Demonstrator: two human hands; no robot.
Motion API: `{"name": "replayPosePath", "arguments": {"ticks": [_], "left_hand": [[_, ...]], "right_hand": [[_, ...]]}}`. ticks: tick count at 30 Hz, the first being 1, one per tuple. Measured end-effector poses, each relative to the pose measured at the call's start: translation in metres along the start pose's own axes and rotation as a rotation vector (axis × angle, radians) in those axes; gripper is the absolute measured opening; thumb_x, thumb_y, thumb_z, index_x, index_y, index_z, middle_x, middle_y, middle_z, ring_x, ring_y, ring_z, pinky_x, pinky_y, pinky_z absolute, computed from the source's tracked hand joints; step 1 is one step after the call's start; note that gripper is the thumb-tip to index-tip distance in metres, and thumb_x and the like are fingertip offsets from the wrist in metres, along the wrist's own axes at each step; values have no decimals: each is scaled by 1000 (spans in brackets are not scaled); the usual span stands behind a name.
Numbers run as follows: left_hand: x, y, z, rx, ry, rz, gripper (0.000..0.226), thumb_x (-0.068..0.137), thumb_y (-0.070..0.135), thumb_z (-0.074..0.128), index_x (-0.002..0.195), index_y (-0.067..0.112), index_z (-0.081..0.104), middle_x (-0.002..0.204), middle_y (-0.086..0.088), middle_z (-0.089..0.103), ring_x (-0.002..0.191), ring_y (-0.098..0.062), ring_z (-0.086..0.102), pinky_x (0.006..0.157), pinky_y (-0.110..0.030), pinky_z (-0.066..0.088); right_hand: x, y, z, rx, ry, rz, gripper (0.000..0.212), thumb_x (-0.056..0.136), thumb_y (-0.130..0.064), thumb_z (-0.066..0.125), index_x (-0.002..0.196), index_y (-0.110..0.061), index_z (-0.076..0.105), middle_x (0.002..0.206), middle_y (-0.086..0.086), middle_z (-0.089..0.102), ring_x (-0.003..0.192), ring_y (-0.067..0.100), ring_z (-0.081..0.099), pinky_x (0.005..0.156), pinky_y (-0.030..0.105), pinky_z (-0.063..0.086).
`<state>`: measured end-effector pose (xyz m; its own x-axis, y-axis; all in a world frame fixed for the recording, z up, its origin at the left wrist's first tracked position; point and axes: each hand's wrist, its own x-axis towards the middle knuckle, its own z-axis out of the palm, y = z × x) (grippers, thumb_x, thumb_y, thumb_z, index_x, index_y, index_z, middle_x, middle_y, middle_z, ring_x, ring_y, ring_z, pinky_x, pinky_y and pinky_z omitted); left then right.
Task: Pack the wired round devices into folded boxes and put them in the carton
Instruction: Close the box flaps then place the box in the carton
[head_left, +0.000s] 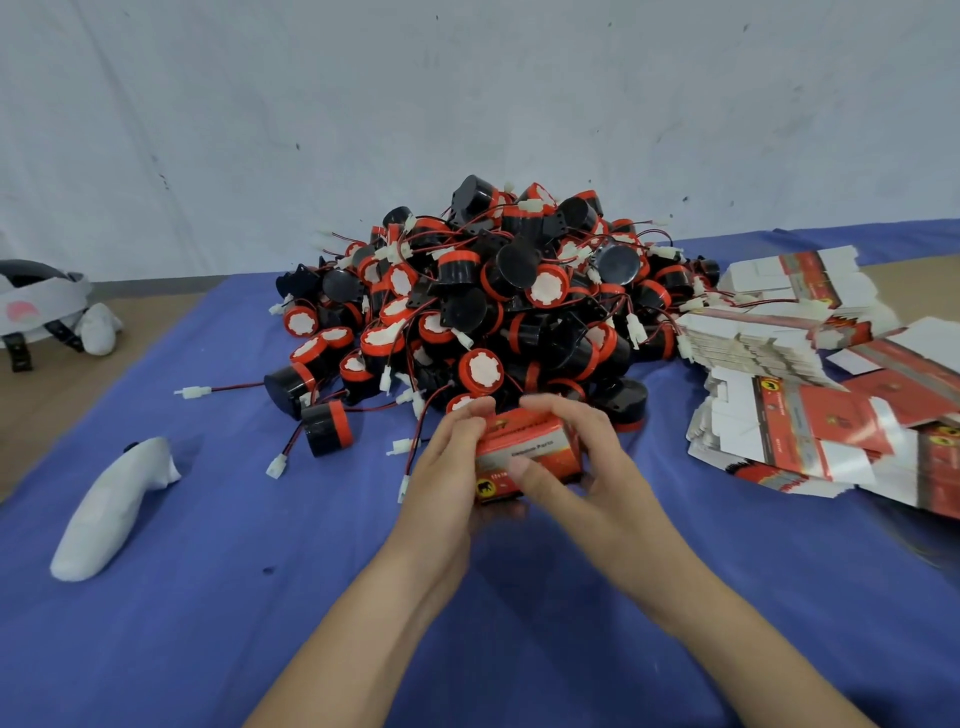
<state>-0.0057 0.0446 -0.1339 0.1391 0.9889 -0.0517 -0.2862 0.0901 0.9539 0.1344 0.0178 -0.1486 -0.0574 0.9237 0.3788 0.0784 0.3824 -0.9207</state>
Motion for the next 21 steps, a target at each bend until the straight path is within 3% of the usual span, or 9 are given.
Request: {"name": "replayPosePath", "arguments": {"ticks": [4, 6, 9, 14, 21], "left_hand": [[-4, 4, -7, 129, -162, 154, 38, 91, 61, 53, 122, 41, 64, 112, -4, 73, 95, -27, 74, 60, -32, 56], [-9, 6, -6, 155, -243, 192, 36, 88, 56, 63, 120, 38, 62, 114, -3, 73, 93, -29, 75, 61, -33, 58], [-14, 5, -2, 161, -219, 209, 20, 90, 43, 70, 106, 32, 64, 106, -4, 74, 90, -29, 75, 62, -31, 59], [-15, 3, 3, 158, -148, 259, 18, 83, 42, 67, 94, 28, 65, 94, -7, 75, 80, -30, 76, 63, -28, 59], [-18, 0, 8, 185, -144, 281, 19, 88, 43, 64, 96, 25, 66, 92, -4, 75, 77, -30, 75, 63, -27, 59]], "right_hand": [[3, -6, -5, 47, 59, -49, 20, 87, -37, 66, 107, -42, 63, 110, -6, 66, 97, 4, 66, 80, 16, 51], [4, -6, -6, 101, 89, -63, 14, 90, -36, 63, 104, -34, 62, 95, -12, 69, 86, 2, 66, 75, 15, 51], [1, -3, 0, 135, 115, -68, 10, 92, -38, 59, 99, -31, 60, 85, -13, 67, 80, 2, 65, 71, 15, 52], [-1, -5, 10, 163, 148, -97, 18, 95, -37, 53, 100, -20, 56, 81, -18, 65, 75, -2, 65, 67, 12, 51], [-4, -3, 17, 123, 244, -51, 28, 107, -37, 36, 97, -16, 51, 74, -18, 59, 65, -3, 55, 62, 12, 47]]}}
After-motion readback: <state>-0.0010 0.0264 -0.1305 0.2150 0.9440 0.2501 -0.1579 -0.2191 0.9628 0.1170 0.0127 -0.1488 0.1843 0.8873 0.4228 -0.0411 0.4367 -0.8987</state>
